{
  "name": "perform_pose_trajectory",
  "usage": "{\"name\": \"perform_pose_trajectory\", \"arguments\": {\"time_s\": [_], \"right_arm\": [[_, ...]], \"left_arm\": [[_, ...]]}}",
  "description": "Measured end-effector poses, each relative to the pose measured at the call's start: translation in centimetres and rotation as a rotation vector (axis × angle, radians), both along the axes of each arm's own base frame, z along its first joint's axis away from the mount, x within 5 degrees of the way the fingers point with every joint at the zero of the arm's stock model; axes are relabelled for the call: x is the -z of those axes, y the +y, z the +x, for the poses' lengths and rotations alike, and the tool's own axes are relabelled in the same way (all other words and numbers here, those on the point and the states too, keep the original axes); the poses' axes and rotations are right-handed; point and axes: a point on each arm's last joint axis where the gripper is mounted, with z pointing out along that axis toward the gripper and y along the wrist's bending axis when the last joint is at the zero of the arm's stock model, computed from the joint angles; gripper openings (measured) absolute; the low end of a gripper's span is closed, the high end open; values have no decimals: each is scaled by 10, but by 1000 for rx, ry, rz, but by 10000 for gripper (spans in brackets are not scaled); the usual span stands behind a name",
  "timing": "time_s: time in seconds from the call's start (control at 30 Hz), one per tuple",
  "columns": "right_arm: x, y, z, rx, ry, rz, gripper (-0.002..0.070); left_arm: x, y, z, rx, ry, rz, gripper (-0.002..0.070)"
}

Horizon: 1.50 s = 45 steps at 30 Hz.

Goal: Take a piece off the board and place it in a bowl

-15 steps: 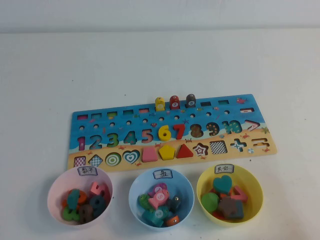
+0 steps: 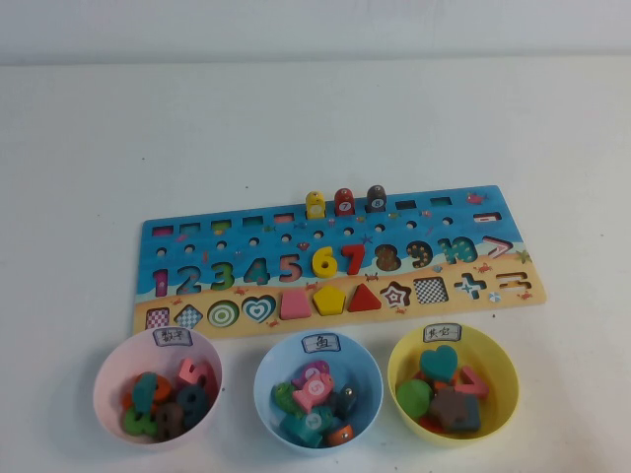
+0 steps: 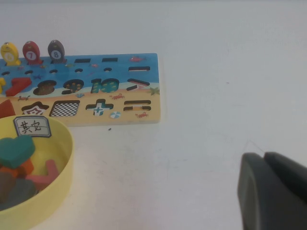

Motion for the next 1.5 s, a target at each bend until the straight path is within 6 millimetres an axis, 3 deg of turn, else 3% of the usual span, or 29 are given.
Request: {"name": "perform_pose_trajectory", "arguments": {"time_s": [0.4,0.73,0.93,1.07,1.23,1.37,1.5], "right_arm": [[-2,1,0,1,-18,53,-17],[-22,-1,3,61,-177,434,-17],[-28,-4,3,100,-227,572,-17],[-23,5,2,38,-95,653,-17],[-47,21,7,-65,150,630,-17],[-71,29,26,-112,362,526,-17],[-91,35,60,-138,590,393,-17]], "left_arm": [[0,0,0,0,0,0,0],[0,0,0,0,0,0,0],[0,0,0,0,0,0,0],[0,0,0,0,0,0,0],[0,0,0,0,0,0,0],[0,0,0,0,0,0,0],[0,0,0,0,0,0,0]]}}
